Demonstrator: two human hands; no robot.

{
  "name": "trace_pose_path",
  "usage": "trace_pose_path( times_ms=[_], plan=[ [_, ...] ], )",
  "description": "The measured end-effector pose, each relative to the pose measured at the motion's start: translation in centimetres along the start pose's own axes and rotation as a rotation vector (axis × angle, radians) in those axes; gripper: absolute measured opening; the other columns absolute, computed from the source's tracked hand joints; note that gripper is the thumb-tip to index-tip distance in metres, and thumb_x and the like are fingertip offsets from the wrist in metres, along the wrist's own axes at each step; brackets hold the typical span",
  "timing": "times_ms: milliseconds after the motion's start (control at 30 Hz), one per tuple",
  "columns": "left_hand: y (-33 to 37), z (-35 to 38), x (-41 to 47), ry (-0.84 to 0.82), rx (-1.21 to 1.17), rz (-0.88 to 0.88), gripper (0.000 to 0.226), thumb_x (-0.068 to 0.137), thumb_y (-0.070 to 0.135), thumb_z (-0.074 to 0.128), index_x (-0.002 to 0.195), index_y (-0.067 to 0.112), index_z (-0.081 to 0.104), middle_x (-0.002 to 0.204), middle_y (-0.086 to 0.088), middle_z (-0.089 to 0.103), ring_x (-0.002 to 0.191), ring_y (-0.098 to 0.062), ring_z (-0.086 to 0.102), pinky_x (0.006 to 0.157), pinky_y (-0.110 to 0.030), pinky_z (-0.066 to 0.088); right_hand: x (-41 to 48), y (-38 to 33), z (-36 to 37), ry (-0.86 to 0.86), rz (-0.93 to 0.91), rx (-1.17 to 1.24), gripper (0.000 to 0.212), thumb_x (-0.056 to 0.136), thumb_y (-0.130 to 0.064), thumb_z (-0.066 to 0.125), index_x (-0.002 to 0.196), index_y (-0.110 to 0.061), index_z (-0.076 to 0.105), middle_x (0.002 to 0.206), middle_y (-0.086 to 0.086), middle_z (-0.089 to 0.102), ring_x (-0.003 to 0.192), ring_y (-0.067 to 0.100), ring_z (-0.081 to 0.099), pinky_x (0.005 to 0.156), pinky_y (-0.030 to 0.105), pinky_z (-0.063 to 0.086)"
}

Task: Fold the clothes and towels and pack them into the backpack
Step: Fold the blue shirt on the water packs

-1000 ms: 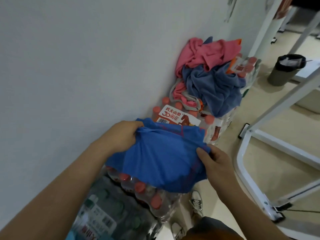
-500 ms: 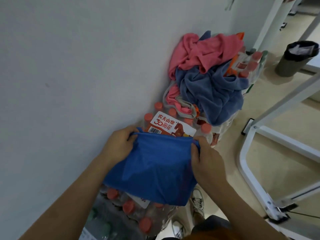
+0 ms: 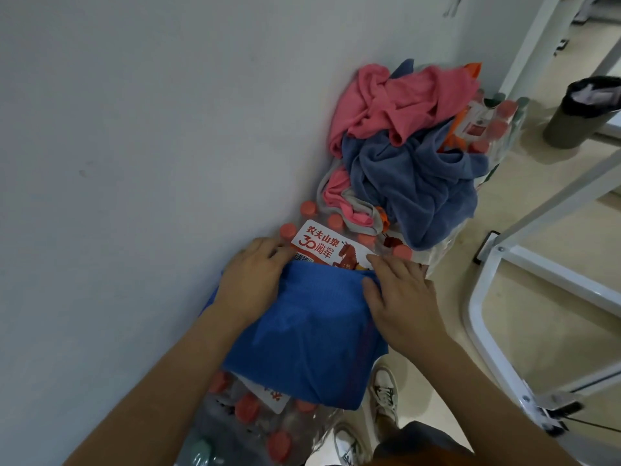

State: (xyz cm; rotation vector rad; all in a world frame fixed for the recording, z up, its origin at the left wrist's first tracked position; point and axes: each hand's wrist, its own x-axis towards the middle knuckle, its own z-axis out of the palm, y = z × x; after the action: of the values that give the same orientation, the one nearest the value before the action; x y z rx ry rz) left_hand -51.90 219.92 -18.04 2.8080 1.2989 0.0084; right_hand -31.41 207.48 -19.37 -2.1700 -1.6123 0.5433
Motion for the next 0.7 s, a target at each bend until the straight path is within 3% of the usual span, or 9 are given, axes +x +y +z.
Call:
trace_pose_path(
  times_ms=[67,133,200,267,333,367,500,600,700],
  plan=[
    [0.6,-0.2,0.1,-0.057,-0.152,0.120,0.038,0.082,0.009,0.062,0.120,0.017,0.064,0.126,-0.002,0.060,0.113,-0.023,0.056,0.094,-0.036,0.048,0.3,-0.2,-0.8,-0.157,-0.045,-0.083,0.067,0.087,-0.063,0.022,0.141,-0.026,0.034,0.141,-0.009,0.038,0.130,0.016,0.032,0.103,0.044,0.029],
    [1.0,-0.5,0.4,-0.138,-0.292,0.064,0.038,0.091,0.025,0.059,0.128,0.020,0.058,0.131,0.002,0.056,0.118,-0.017,0.051,0.102,-0.029,0.038,1.1,-0.4,-1.1,-0.241,-0.123,-0.227,0.066,0.088,-0.062,0.039,0.142,-0.026,0.030,0.140,-0.007,0.037,0.130,0.017,0.031,0.101,0.043,0.027],
    [0.5,-1.1,0.6,-0.158,-0.184,0.019,0.046,0.088,0.038,0.061,0.131,0.027,0.051,0.128,0.007,0.054,0.115,-0.016,0.050,0.102,-0.033,0.034,2.4,-1.4,-1.9,-0.263,-0.157,-0.324,0.060,0.088,-0.055,0.050,0.138,-0.025,0.037,0.133,-0.005,0.044,0.126,0.020,0.036,0.098,0.043,0.029],
    [0.3,-1.1,0.9,-0.245,-0.063,-0.011,0.043,0.086,0.041,0.061,0.126,0.031,0.046,0.121,0.009,0.057,0.110,-0.014,0.052,0.099,-0.037,0.028,3.6,-1.7,-2.0,-0.267,-0.139,-0.318,0.038,0.088,-0.044,0.056,0.120,-0.024,0.051,0.117,-0.003,0.056,0.115,0.021,0.047,0.092,0.041,0.033],
    [0.2,-1.0,0.9,-0.285,-0.019,-0.053,0.032,0.086,0.039,0.060,0.113,0.028,0.046,0.112,0.008,0.061,0.103,-0.014,0.054,0.093,-0.036,0.025,4.2,-1.7,-1.9,-0.284,-0.177,-0.281,0.017,0.086,-0.037,0.059,0.091,-0.021,0.055,0.093,-0.002,0.060,0.093,0.020,0.056,0.076,0.032,0.038],
    [0.3,-1.2,0.9,-0.295,0.020,-0.049,0.027,0.087,0.038,0.060,0.109,0.027,0.049,0.109,0.008,0.061,0.102,-0.015,0.054,0.092,-0.035,0.025,4.5,-1.6,-2.0,-0.327,-0.198,-0.256,0.017,0.085,-0.035,0.060,0.082,-0.020,0.054,0.083,-0.003,0.057,0.083,0.018,0.055,0.068,0.029,0.037],
    [-0.3,-1.9,-0.1,-0.232,0.017,0.089,0.017,0.081,0.033,0.061,0.096,0.026,0.059,0.105,0.008,0.057,0.102,-0.015,0.051,0.093,-0.035,0.031,5.8,-0.6,-3.9,-0.549,-0.151,-0.050,0.013,0.081,-0.033,0.069,0.078,-0.024,0.060,0.073,-0.009,0.054,0.072,0.012,0.052,0.059,0.026,0.040],
    [-0.6,-3.2,-2.1,-0.202,-0.118,0.122,0.021,0.075,0.024,0.063,0.079,0.030,0.044,0.078,0.011,0.057,0.071,-0.013,0.047,0.080,-0.028,0.040,6.0,-0.5,-6.2,-0.630,-0.179,0.119,0.016,0.080,-0.027,0.073,0.070,-0.024,0.061,0.071,-0.007,0.057,0.068,0.010,0.053,0.063,0.028,0.044],
    [-0.4,-5.3,-4.3,-0.169,-0.231,0.053,0.029,0.076,0.024,0.067,0.077,0.033,0.040,0.069,0.015,0.053,0.066,-0.009,0.044,0.067,-0.028,0.039,5.3,-1.1,-9.2,-0.673,-0.153,0.320,0.008,0.084,-0.017,0.071,0.089,-0.013,0.067,0.079,0.002,0.062,0.065,0.008,0.057,0.056,0.022,0.047]
  ],
)
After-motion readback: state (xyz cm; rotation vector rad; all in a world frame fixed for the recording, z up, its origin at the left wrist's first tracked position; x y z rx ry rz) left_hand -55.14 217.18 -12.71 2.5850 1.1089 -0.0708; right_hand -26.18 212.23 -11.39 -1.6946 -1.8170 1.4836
